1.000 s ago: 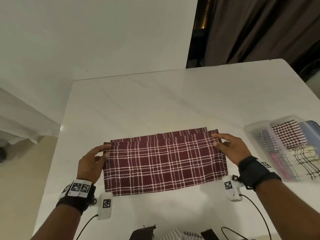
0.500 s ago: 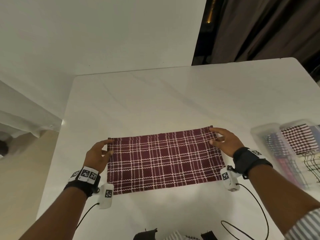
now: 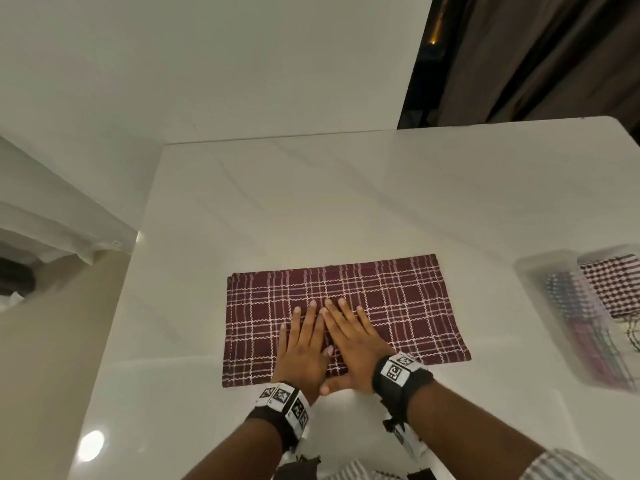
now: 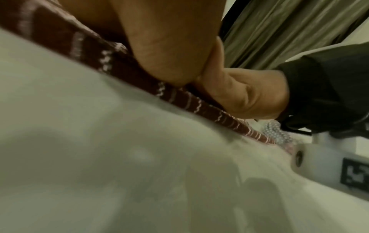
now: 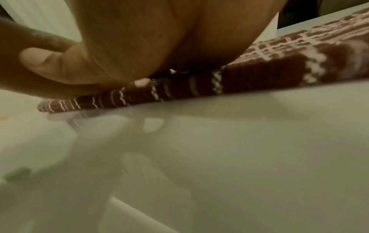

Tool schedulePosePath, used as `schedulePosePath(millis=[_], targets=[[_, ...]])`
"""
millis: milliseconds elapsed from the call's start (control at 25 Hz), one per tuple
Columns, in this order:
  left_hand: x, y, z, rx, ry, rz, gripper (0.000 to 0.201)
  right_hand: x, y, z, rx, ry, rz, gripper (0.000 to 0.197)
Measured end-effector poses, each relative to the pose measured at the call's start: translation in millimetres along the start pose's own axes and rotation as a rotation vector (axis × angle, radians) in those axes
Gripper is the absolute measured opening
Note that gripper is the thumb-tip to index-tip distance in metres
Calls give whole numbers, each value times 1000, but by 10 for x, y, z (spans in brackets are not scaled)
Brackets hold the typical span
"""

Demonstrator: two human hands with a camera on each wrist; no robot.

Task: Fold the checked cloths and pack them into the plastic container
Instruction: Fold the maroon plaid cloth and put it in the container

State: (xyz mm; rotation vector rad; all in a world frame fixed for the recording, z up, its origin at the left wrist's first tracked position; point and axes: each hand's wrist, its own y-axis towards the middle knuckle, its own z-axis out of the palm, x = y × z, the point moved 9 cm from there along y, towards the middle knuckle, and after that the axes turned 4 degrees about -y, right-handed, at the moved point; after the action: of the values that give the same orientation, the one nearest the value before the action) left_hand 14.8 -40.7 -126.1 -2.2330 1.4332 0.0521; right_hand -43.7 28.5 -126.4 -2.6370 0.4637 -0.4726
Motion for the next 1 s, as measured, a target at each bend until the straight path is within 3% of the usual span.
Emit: schedulePosePath(millis=[200, 360, 480, 680, 760, 880, 1000], targets=[[581, -329, -4, -79, 1, -15, 95, -304, -306, 130, -64, -145, -36, 112], [1057, -485, -85, -98, -25, -111, 104, -1089, -783, 122, -65, -94, 204, 109], [1124, -491, -56, -77, -32, -118, 105, -1445, -1062, 148, -43, -74, 275, 108], [1109, -324, -131, -29, -33, -103, 114, -1418, -1061, 66, -108, -10, 294, 101], [1141, -131, -239, 30, -1, -43, 118, -1410, -1117, -66, -190, 52, 376, 85], [1174, 320, -507, 152, 114, 71, 123, -1246, -1210, -218, -259, 88, 424, 43], [974, 753, -1004, 60, 290, 83, 115, -894, -1239, -140, -178, 211, 412, 4]])
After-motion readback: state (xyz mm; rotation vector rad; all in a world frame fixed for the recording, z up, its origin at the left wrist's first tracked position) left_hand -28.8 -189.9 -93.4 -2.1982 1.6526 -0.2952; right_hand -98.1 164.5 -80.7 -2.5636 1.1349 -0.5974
